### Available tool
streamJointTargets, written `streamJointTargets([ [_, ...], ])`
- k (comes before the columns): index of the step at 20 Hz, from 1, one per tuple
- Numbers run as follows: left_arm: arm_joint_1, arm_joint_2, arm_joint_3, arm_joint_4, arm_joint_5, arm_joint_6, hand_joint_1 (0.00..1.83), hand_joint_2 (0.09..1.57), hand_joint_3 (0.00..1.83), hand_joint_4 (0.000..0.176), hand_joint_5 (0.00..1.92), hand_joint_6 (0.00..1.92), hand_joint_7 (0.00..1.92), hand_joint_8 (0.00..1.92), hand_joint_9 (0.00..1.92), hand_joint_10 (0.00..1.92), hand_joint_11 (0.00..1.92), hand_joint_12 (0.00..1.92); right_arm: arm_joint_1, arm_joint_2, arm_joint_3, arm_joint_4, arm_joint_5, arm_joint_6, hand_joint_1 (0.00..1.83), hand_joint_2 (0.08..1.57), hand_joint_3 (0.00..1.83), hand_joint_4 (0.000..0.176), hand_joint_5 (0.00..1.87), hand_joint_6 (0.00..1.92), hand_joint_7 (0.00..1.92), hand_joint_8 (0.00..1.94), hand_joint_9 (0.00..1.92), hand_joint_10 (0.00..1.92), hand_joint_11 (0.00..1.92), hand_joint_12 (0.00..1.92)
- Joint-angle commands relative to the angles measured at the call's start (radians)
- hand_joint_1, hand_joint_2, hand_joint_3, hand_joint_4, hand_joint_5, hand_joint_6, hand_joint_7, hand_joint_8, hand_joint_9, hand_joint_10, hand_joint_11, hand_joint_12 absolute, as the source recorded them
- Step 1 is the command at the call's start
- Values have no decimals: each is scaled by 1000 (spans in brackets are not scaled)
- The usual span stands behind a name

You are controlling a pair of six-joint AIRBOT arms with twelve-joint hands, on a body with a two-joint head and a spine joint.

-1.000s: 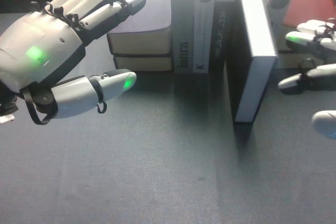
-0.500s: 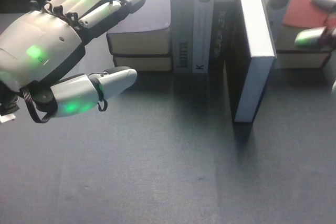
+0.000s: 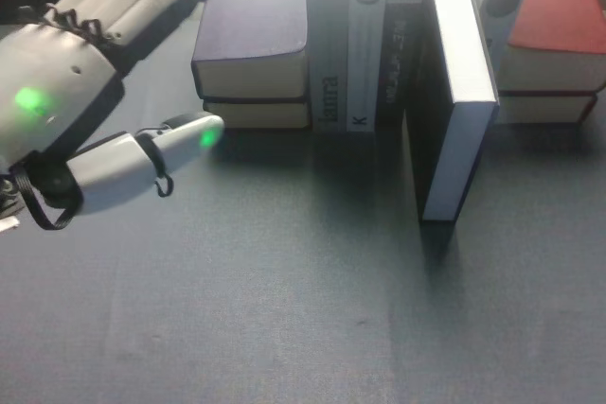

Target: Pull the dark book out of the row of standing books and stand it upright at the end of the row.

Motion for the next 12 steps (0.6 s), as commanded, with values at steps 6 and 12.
streamJointTargets([
  [6, 23, 4, -13, -57, -296, 0, 397, 1395, 13, 161, 0, 0, 0, 0, 0, 0, 0, 0, 2, 13, 7, 49, 246, 0, 1, 1425, 10, 0, 0, 0, 0, 0, 0, 0, 0, 0],
  [12, 70, 12, -10, -94, -437, -81, 425, 1331, 0, 168, 0, 0, 0, 0, 11, 4, 0, 0, 3, 34, 6, 50, 247, 33, 131, 1296, 0, 73, 0, 0, 0, 0, 0, 0, 0, 0],
])
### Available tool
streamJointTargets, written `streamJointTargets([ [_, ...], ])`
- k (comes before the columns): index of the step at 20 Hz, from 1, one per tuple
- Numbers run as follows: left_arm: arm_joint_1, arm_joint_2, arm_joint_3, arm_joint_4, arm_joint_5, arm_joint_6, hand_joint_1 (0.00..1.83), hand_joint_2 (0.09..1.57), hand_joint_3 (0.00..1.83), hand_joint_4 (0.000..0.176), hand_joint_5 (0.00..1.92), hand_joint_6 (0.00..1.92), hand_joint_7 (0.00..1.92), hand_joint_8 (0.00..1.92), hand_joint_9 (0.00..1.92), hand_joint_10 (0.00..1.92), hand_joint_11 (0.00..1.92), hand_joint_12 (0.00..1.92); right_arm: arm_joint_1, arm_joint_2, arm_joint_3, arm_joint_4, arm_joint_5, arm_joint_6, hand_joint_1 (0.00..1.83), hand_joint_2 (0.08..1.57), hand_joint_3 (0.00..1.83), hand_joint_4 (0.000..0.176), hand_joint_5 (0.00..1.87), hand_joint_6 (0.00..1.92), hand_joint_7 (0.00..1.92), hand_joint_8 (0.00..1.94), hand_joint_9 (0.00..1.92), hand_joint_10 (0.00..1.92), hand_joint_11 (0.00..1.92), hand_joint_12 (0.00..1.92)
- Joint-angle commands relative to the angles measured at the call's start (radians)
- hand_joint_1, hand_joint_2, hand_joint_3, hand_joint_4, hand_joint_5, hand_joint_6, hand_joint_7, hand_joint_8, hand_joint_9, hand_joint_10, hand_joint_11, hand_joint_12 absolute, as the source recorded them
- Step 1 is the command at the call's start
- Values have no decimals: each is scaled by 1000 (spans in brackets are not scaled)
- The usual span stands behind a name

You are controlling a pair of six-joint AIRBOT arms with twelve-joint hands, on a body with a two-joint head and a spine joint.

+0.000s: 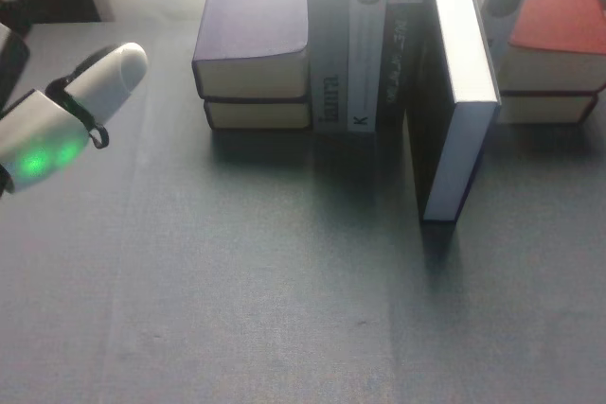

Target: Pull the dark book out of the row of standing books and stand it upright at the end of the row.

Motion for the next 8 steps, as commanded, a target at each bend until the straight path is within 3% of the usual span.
streamJointTargets([
  [1, -11, 4, 2, 18, -127, -7, 402, 1354, 1, 172, 0, 0, 0, 0, 15, 5, 0, 0, 9, 10, 3, 12, 122, 6, 158, 1207, 0, 44, 0, 0, 0, 0, 0, 0, 0, 396],
  [2, -14, 5, 4, 22, -127, -15, 524, 1324, 0, 175, 39, 14, 0, 0, 24, 8, 0, 0, 14, 18, 5, 4, 122, 12, 215, 1252, 0, 49, 0, 0, 0, 0, 0, 0, 0, 688],
  [3, -20, 5, 4, 25, -127, -16, 611, 1315, 0, 110, 7, 2, 0, 0, 21, 5, 27, 14, 17, 20, 10, 0, 123, 26, 192, 1364, 0, 150, 0, 939, 70, 166, 21, 46, 0, 494],
  [4, -39, 7, 4, 41, -127, -13, 583, 1356, 6, 103, 79, 29, 0, 0, 3, 0, 19, 13, 22, 23, 19, -10, 123, 54, 420, 1475, 0, 171, 251, 1725, 13, 717, 56, 181, 0, 815],
  [5, -58, 10, 3, 55, -127, -10, 528, 1478, 8, 161, 268, 1543, 127, 16, 56, 10, 4, 6, 31, 26, 21, -22, 123, 62, 465, 1503, 0, 175, 297, 1882, 2, 1056, 10, 608, 0, 1002],
  [6, -81, 17, -1, 74, -127, -5, 610, 1465, 0, 169, 91, 945, 166, 13, 92, 13, 26, 18, 52, 27, 20, -34, 123, 63, 468, 1511, 0, 176, 305, 1913, 0, 1335, 1, 920, 0, 1101],
  [7, -102, 28, -8, 94, -127, 8, 546, 1472, 0, 164, 69, 367, 131, 15, 99, 8, 44, 32, 73, 27, 20, -48, 123, 63, 174, 1390, 2, 175, 60, 518, 144, 390, 0, 755, 0, 947],
  [8, -126, 57, -28, 120, -127, 36, 571, 1477, 0, 135, 203, 148, 184, 32, 221, 28, 110, 238, 100, 27, 21, -69, 123, 63, 81, 1350, 0, 174, 11, 103, 142, 204, 0, 742, 0, 836],
])
